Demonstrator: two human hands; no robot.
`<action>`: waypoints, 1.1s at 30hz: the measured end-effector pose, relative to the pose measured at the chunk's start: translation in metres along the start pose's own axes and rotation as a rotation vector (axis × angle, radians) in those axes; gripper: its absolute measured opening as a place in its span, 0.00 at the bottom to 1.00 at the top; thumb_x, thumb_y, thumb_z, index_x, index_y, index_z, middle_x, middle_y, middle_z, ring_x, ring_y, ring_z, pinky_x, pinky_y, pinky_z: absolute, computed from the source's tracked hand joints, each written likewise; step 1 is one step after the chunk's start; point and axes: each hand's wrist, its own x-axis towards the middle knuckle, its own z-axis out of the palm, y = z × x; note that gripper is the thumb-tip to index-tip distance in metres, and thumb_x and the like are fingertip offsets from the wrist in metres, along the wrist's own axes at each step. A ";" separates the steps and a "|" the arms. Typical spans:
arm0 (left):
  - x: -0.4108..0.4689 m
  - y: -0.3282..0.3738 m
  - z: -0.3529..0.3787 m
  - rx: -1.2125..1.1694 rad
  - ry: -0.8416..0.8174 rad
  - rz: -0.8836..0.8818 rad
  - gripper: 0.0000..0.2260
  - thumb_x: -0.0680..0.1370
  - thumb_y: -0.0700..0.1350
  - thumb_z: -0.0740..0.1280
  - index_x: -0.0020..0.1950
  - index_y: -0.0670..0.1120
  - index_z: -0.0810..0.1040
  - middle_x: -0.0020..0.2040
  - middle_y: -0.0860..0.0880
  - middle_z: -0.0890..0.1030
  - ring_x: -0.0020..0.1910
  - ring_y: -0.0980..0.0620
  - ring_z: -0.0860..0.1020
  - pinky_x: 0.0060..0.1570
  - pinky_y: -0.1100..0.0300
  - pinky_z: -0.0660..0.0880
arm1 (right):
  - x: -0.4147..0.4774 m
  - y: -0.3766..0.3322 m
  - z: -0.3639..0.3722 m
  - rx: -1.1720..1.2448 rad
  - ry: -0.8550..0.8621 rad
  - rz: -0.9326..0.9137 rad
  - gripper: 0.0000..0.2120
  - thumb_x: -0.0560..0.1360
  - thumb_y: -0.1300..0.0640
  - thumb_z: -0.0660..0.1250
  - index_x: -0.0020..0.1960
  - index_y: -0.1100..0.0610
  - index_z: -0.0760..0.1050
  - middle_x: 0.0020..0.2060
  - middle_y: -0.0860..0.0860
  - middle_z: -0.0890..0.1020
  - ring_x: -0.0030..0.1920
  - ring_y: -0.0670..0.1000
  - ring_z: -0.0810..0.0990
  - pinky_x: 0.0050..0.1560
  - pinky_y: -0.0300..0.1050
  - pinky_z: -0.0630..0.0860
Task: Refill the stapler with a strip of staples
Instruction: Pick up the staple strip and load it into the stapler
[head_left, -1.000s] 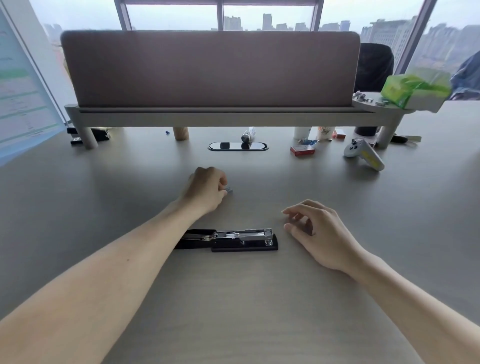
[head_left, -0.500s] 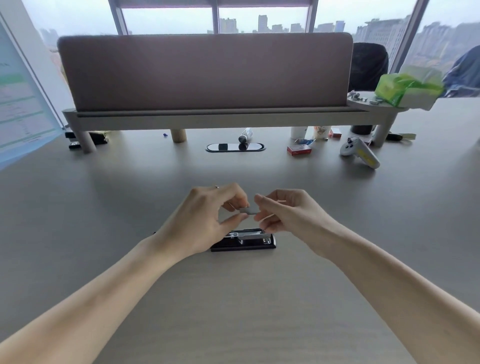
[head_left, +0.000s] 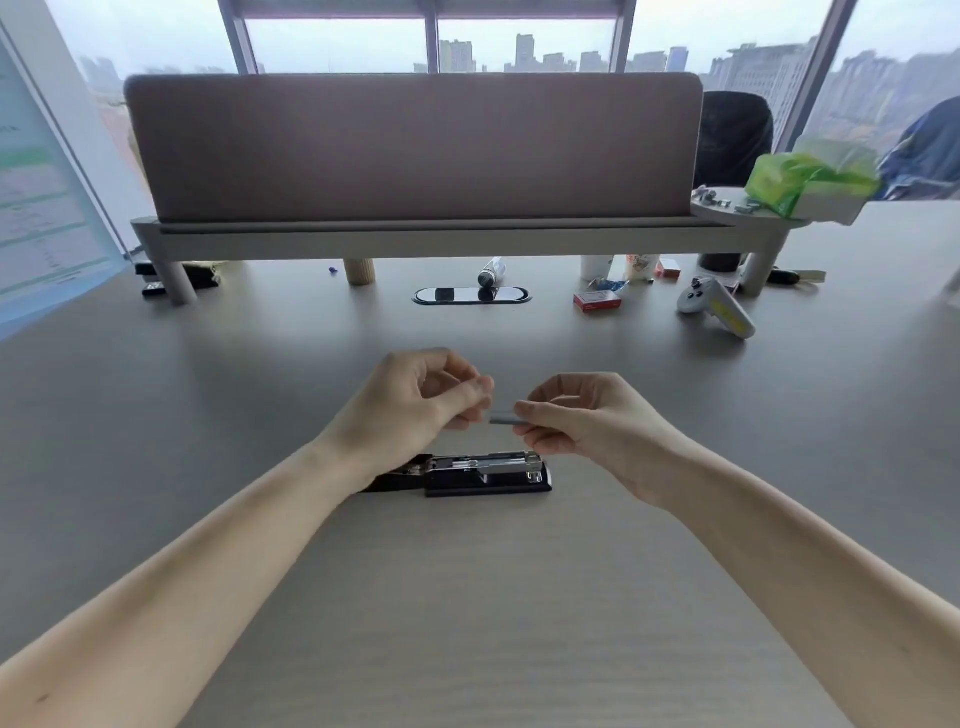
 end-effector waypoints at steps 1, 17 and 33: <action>0.001 0.003 -0.002 -0.071 -0.073 -0.102 0.05 0.79 0.44 0.74 0.48 0.42 0.84 0.45 0.43 0.90 0.46 0.46 0.88 0.54 0.53 0.85 | 0.000 0.000 -0.001 -0.020 -0.006 -0.019 0.04 0.78 0.63 0.75 0.45 0.62 0.82 0.38 0.58 0.87 0.39 0.53 0.84 0.45 0.38 0.85; -0.005 -0.012 -0.005 0.040 -0.057 -0.083 0.04 0.75 0.38 0.78 0.45 0.41 0.84 0.42 0.42 0.89 0.44 0.42 0.88 0.54 0.50 0.85 | -0.007 0.051 -0.016 -0.601 0.092 -0.453 0.06 0.74 0.56 0.78 0.46 0.52 0.81 0.44 0.47 0.87 0.48 0.47 0.86 0.53 0.43 0.83; -0.016 -0.030 0.008 0.360 -0.058 0.235 0.04 0.75 0.41 0.78 0.45 0.48 0.85 0.42 0.53 0.89 0.43 0.57 0.88 0.50 0.55 0.84 | -0.009 0.066 -0.016 -0.664 0.073 -0.566 0.03 0.76 0.62 0.76 0.47 0.55 0.84 0.43 0.46 0.88 0.47 0.43 0.87 0.50 0.25 0.75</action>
